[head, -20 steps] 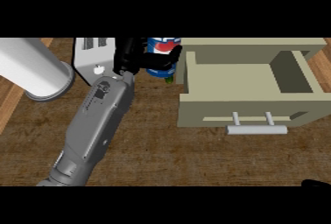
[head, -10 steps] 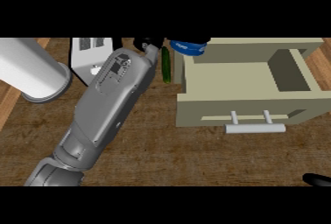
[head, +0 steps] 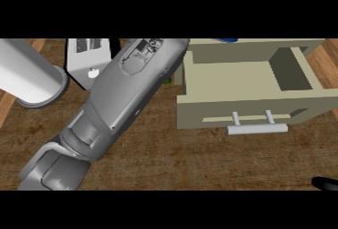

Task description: Pick up the can, place it into the drawer and close the drawer

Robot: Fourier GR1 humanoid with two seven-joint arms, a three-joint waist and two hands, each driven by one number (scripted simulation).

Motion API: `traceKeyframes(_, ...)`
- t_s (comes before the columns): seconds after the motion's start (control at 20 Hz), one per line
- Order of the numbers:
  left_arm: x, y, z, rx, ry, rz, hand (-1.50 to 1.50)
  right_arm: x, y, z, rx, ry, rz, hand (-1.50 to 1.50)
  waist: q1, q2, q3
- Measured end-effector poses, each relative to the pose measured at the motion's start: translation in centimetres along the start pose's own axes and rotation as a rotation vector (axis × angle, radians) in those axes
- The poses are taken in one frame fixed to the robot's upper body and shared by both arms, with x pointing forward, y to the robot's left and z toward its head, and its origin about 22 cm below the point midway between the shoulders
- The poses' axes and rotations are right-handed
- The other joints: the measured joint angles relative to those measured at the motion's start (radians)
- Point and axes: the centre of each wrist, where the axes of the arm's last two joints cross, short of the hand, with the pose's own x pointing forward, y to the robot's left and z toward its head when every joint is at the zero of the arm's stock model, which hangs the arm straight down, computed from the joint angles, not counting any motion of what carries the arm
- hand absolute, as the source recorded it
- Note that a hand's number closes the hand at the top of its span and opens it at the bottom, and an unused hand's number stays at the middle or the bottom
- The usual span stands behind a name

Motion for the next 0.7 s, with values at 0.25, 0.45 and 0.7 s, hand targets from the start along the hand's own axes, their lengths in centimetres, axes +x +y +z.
traceKeyframes(0.25, 1.3, -1.0, -0.7, 0.006, 0.009, -0.034, 1.50, 0.1, 0.1, -0.4, 0.014, -0.001, -0.002, -1.50, -0.011, 0.004, 0.001)
traceKeyframes(0.45, 1.4, -1.5, -1.1, 0.026, 0.013, -0.057, 1.50, 0.5, 0.6, -1.0, 0.028, -0.006, -0.005, -1.50, -0.028, 0.009, 0.001)
traceKeyframes(0.7, 0.9, -1.6, -1.4, 0.086, 0.011, -0.075, -1.50, 0.8, 0.8, -1.5, 0.038, -0.016, -0.001, -1.50, -0.040, 0.012, 0.002)
